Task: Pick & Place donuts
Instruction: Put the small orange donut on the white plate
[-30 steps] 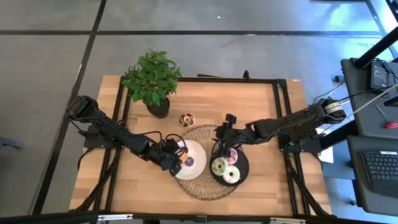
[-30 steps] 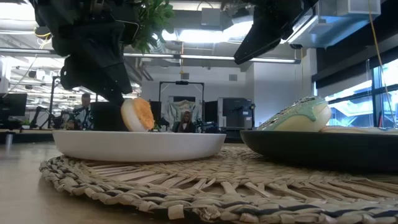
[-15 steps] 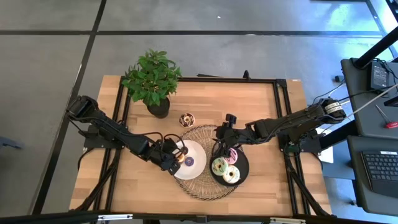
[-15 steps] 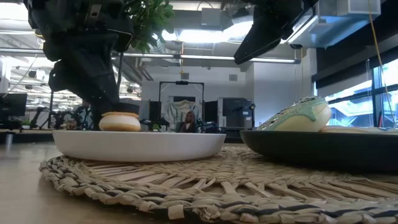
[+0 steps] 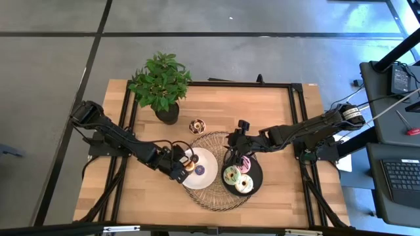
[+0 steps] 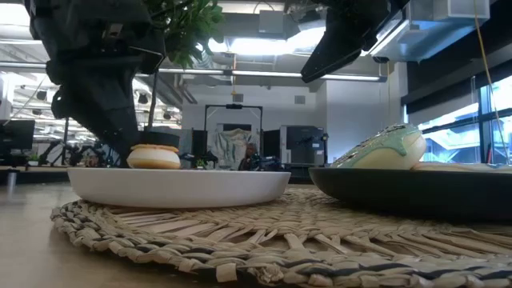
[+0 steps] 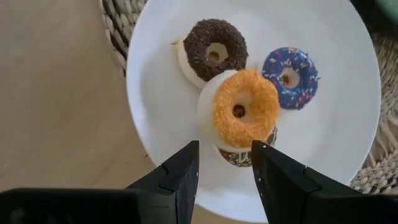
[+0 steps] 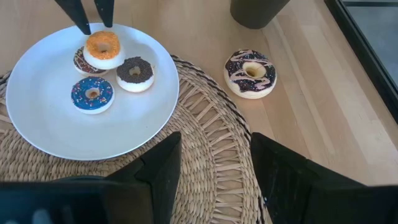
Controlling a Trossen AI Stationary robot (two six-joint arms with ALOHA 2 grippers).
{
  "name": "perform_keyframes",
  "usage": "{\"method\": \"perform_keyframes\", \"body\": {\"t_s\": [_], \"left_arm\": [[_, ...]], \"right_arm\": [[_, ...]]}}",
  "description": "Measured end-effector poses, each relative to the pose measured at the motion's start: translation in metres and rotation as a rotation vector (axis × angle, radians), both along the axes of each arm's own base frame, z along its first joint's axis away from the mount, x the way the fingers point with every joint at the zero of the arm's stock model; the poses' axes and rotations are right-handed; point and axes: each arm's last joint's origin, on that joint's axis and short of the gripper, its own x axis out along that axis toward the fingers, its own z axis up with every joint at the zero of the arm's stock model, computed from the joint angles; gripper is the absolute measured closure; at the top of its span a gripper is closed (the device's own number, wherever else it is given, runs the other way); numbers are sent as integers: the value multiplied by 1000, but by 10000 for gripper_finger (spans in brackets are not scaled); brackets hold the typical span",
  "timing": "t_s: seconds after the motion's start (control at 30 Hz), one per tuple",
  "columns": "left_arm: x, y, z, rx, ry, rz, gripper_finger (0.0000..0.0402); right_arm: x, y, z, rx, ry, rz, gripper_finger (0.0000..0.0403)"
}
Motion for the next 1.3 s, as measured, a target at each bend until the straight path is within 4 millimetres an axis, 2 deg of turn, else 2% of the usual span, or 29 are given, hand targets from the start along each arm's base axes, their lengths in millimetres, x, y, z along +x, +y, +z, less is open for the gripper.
{"method": "perform_keyframes", "body": {"t_s": [0.27, 0.57, 1.3], "left_arm": [[-1, -1, -2, 30, 35, -85, 260], [2, 3, -12, 54, 76, -70, 261], [7, 2, -9, 75, 4, -55, 260]], "right_arm": [[0, 0, 0, 0, 0, 0, 209], [0, 0, 0, 1, -2, 0, 209], [0, 0, 0, 1, -4, -1, 209]]}}
